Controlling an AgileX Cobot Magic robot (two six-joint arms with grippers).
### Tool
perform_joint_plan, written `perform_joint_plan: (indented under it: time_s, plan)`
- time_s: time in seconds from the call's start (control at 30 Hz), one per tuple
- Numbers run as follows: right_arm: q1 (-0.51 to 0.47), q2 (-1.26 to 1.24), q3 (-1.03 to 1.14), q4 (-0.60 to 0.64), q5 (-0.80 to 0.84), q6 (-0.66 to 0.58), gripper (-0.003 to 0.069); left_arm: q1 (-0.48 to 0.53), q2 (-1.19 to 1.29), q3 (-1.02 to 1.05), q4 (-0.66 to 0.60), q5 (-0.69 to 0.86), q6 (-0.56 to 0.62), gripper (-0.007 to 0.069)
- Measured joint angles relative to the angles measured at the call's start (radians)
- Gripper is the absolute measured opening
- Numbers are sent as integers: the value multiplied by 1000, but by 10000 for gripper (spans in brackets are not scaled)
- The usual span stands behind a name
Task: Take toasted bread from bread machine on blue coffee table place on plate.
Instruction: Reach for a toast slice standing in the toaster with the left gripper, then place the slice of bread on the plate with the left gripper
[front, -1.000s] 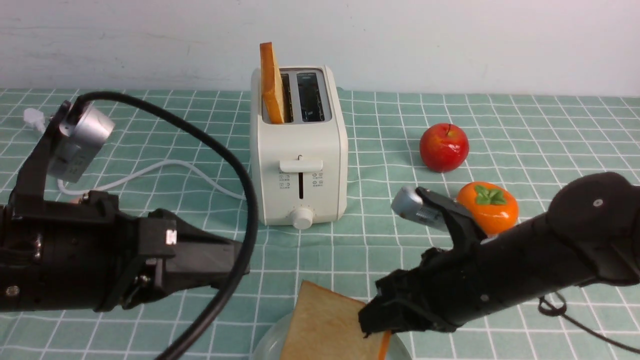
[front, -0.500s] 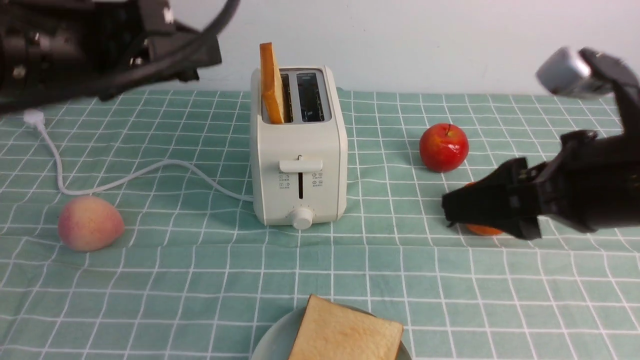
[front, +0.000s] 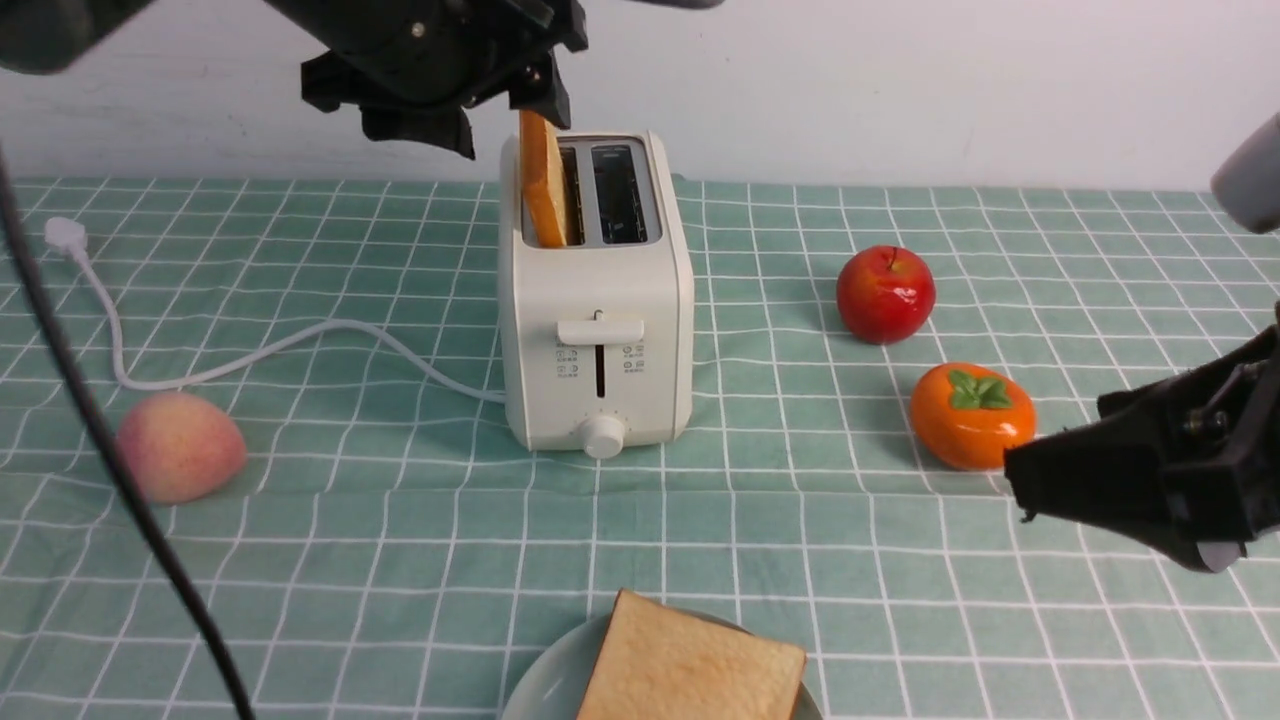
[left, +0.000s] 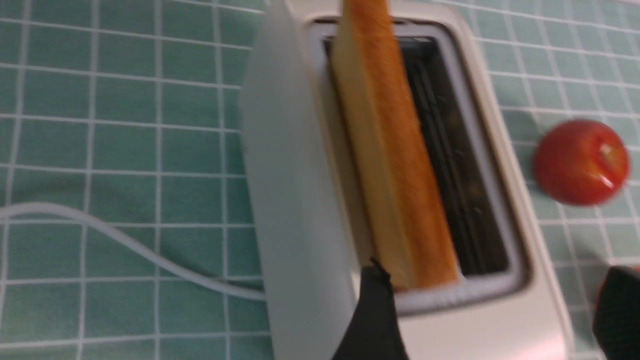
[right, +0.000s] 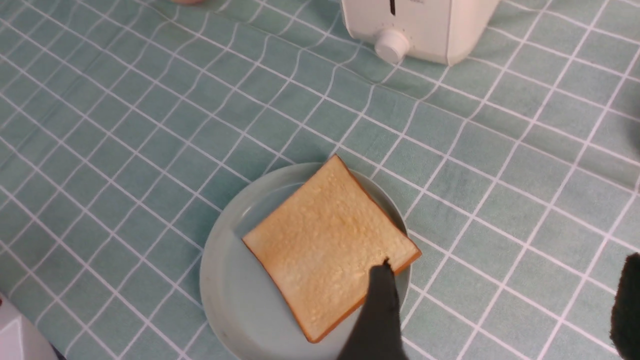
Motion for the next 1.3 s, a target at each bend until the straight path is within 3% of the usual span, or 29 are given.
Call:
perform_joint_plan:
  time_s: [0.2, 0.3, 0.37, 0.5, 0.57, 0.7, 0.83, 0.87, 1.0, 1.1, 1.23, 1.27, 1.3]
  plan:
    - [28, 0, 0, -18, 0, 35, 570, -5, 133, -46, 63, -107, -75, 531]
    - [29, 0, 0, -18, 0, 37, 570, -5, 172, -46, 64, -156, -77, 486]
    - [29, 0, 0, -18, 0, 38, 570, -5, 181, -46, 64, -168, -78, 424]
    - [29, 0, 0, -17, 0, 38, 570, -4, 178, -46, 64, -174, -79, 160]
    - [29, 0, 0, -16, 0, 38, 570, -2, 163, -46, 62, -166, -79, 84]
    - [29, 0, 0, -17, 0, 38, 570, 1, 46, -45, 67, -139, -55, 96]
    - [29, 0, 0, -22, -13, 37, 570, 2, -110, -45, 53, -110, 77, 96]
    - [29, 0, 0, -31, -28, 37, 569, 2, -199, -33, -12, -70, 194, 96]
    - [29, 0, 0, -47, -50, 34, 568, 5, -378, 99, -288, 49, 457, 96]
    - [29, 0, 0, -47, -53, 34, 568, 5, -470, 317, -571, 148, 664, 96]
    - [29, 0, 0, -47, -53, 34, 568, 4, -500, 649, -874, 169, 834, 96]
    - [29, 0, 0, -47, -53, 34, 568, 4, -500, 666, -887, 166, 840, 96]
    - [29, 0, 0, -47, -54, 34, 568, 4, -487, 816, -992, 124, 885, 96]
